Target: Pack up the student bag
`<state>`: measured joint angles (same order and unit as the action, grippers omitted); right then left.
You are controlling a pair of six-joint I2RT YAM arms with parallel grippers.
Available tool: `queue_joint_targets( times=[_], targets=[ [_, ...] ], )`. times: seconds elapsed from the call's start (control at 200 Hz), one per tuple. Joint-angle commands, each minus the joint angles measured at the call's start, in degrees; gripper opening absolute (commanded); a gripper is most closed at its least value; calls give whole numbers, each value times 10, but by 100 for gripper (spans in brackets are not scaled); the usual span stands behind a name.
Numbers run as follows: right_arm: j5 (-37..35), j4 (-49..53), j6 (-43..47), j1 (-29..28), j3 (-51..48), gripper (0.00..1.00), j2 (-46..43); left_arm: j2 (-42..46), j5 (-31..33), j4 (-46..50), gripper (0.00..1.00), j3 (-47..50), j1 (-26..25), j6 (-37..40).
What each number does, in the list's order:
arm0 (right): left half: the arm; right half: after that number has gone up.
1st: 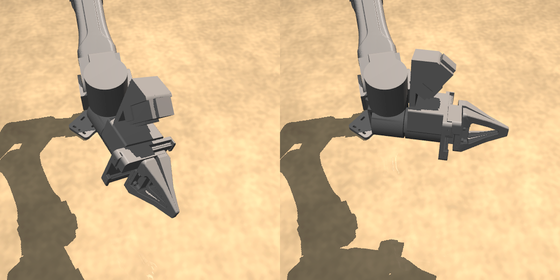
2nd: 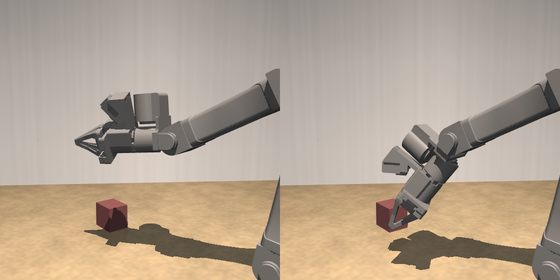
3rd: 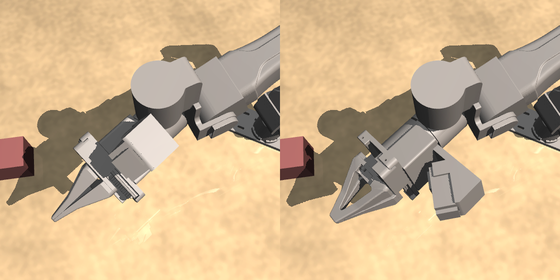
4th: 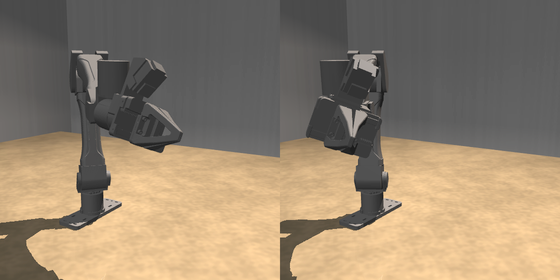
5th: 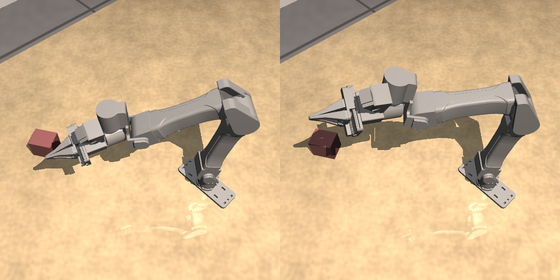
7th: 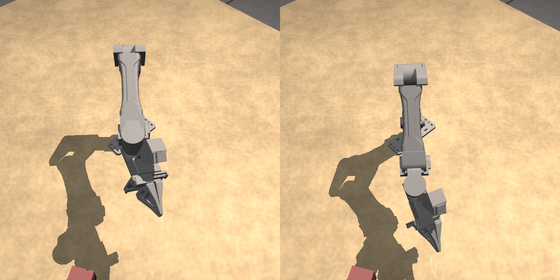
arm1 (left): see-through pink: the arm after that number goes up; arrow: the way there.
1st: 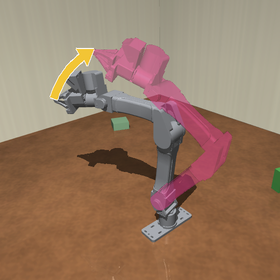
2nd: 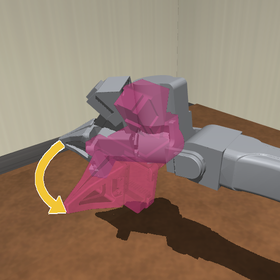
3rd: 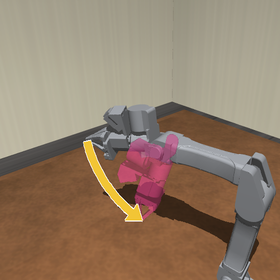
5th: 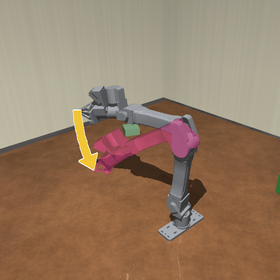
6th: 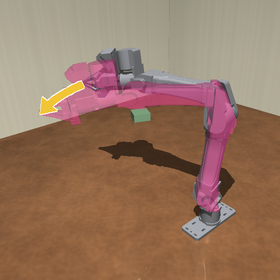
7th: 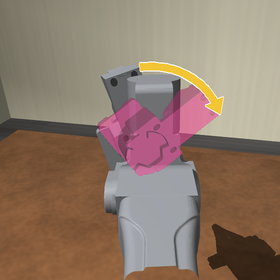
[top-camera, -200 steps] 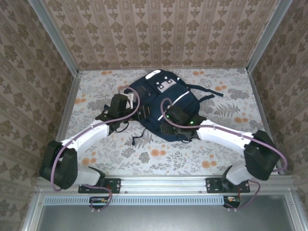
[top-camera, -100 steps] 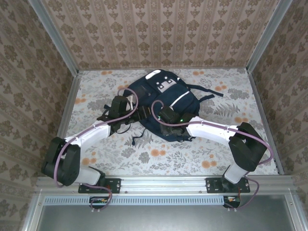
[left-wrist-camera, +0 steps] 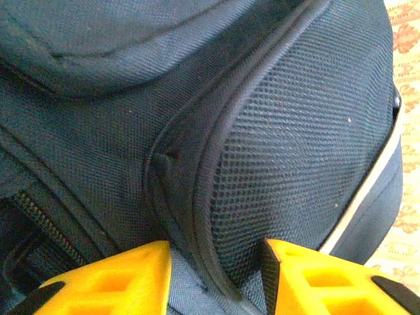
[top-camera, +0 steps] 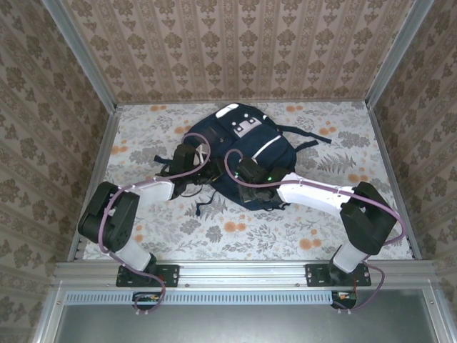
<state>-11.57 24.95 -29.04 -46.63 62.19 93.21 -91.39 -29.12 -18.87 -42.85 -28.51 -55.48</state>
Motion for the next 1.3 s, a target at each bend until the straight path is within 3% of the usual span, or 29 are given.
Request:
queue_joint_targets(
  times=[0.0,0.195,0.58,0.695,0.81,1.115,1.295],
  targets=[
    [1,16,4,5,-6,7,-28,-13,46,59,30,-31,-3,21],
    [-23,32,27,26,-41,6,-64,-27,87,108,13,-44,-2,53],
    [-52,29,84,126,-70,5,-131,-42,99,128,0,-61,17,76],
    [-52,24,88,133,-52,5,-131,-42,100,138,0,-77,20,88],
    [-6,25,104,131,-34,5,-125,-43,100,149,0,-93,20,101],
    [163,-23,107,71,11,3,-65,-45,83,193,0,-148,110,164],
    [203,-73,60,23,82,2,12,-14,96,226,24,-150,166,173]
  ],
)
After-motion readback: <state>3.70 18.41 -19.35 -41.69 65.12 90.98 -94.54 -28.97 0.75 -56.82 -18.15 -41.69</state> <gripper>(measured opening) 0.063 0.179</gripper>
